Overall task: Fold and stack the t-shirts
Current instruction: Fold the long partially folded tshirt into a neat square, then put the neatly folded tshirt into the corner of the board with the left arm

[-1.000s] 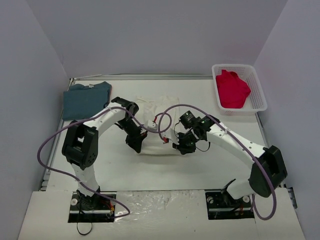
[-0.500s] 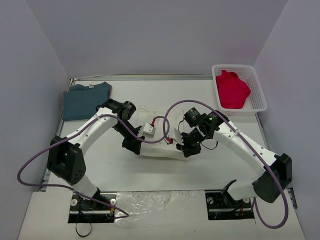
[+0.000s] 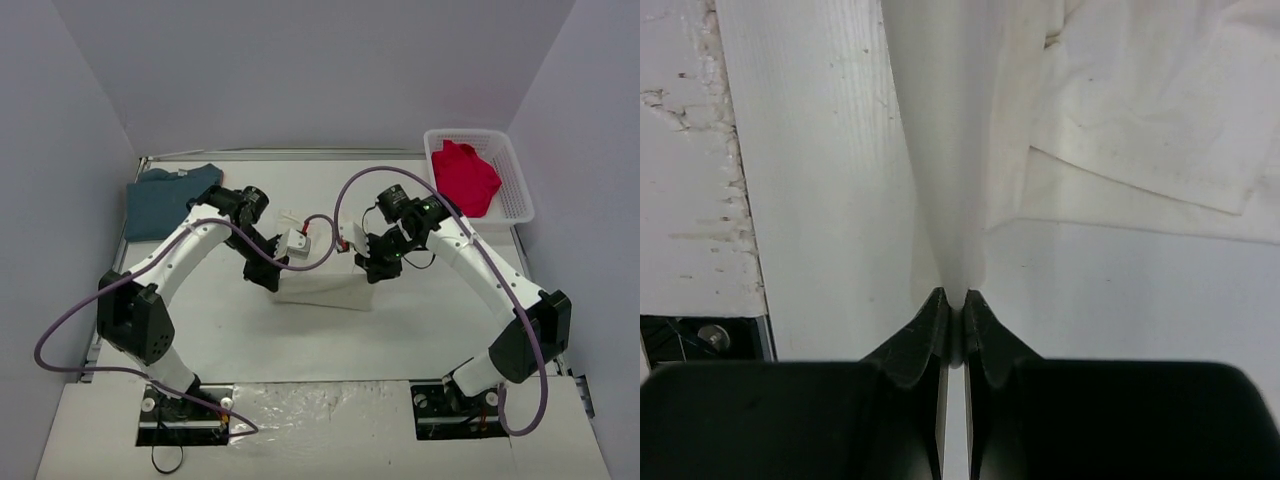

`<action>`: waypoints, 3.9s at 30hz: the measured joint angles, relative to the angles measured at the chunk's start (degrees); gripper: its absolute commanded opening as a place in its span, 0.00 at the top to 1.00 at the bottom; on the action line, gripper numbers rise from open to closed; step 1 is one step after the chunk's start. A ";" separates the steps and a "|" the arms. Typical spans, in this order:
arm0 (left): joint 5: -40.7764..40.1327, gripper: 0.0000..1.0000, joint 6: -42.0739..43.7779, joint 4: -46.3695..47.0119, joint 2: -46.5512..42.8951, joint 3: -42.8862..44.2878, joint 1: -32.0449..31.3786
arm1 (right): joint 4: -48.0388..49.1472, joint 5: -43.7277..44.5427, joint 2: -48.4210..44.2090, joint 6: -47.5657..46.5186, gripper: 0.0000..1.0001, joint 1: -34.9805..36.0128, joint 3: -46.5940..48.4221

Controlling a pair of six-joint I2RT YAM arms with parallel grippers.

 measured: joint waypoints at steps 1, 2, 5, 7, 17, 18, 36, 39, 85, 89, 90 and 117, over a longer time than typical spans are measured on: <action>-0.35 0.98 -0.02 -0.02 0.55 1.11 0.33 | -0.15 0.11 0.90 -0.33 1.00 -0.13 1.05; -0.81 0.98 0.00 -0.11 1.31 2.43 0.76 | -0.22 0.42 1.68 -0.50 1.00 -0.22 1.97; -1.90 0.98 0.22 -0.15 3.74 6.08 1.92 | -0.44 1.07 4.17 -0.81 1.00 -0.66 4.59; -2.45 0.98 0.37 -0.31 5.22 8.20 2.58 | -0.55 1.46 6.03 -1.09 1.00 -1.03 6.21; -3.58 0.98 3.21 -1.14 14.56 20.09 6.40 | -1.11 3.39 16.02 -2.84 1.00 -3.21 16.35; -3.63 0.98 3.54 -1.11 15.63 21.53 6.75 | -1.20 3.48 17.09 -3.08 1.00 -3.56 17.42; -4.26 0.97 3.37 -1.07 35.19 44.54 8.90 | -3.69 3.48 34.91 -8.02 1.00 -10.19 35.39; -4.33 0.98 3.17 -0.85 38.49 47.30 8.94 | -3.78 3.34 37.88 -8.61 1.00 -11.04 37.42; -15.17 0.26 -15.67 6.58 26.60 32.26 10.78 | 8.70 9.01 50.03 9.81 0.01 -14.25 50.29; -15.13 0.15 -22.51 12.94 11.58 23.28 16.61 | 10.64 10.21 39.43 12.87 0.00 -13.57 46.10; -15.45 0.14 -24.09 14.38 8.26 21.18 18.62 | 11.13 10.99 36.68 13.94 0.00 -13.18 44.65; -18.95 0.06 -38.21 32.41 -23.04 -15.39 40.81 | 42.03 76.83 44.46 19.58 0.00 19.85 20.79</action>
